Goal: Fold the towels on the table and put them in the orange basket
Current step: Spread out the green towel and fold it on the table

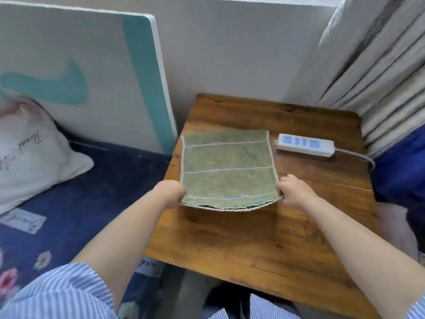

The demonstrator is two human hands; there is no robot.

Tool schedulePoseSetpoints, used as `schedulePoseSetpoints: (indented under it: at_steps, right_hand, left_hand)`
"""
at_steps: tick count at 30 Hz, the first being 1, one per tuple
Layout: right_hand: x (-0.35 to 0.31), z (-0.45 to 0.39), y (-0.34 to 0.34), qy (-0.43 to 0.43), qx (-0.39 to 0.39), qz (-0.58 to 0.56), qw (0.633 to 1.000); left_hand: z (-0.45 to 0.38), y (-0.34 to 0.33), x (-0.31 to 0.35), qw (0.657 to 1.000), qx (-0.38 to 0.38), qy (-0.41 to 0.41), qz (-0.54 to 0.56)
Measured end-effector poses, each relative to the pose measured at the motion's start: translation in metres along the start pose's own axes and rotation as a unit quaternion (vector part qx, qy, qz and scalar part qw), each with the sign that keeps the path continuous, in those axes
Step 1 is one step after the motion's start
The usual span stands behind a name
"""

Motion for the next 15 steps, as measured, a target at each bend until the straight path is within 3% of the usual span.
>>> schedulePoseSetpoints:
  at_steps: [2, 7, 15]
  right_hand:
    - [-0.01, 0.007, -0.022, 0.024, -0.042, 0.053, 0.997]
    - [-0.024, 0.023, -0.062, 0.062, -0.078, 0.17, 0.98]
    - [-0.037, 0.059, -0.124, 0.103, -0.15, 0.188, 0.965]
  left_hand:
    - [0.003, -0.022, 0.014, 0.998, -0.055, -0.02, -0.005]
    - [0.008, -0.053, 0.03, 0.996, -0.083, -0.03, -0.01]
    - [0.018, -0.109, 0.061, 0.992, -0.12, -0.041, 0.005]
Point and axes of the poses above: each hand's wrist, its own z-axis away from the middle knuckle, its own y-axis out of the back of the hand, x = y × z, the point moved 7 cm from there along -z, towards the middle knuckle, and after that the axes turned 5 degrees about x, right-handed, at the moved point
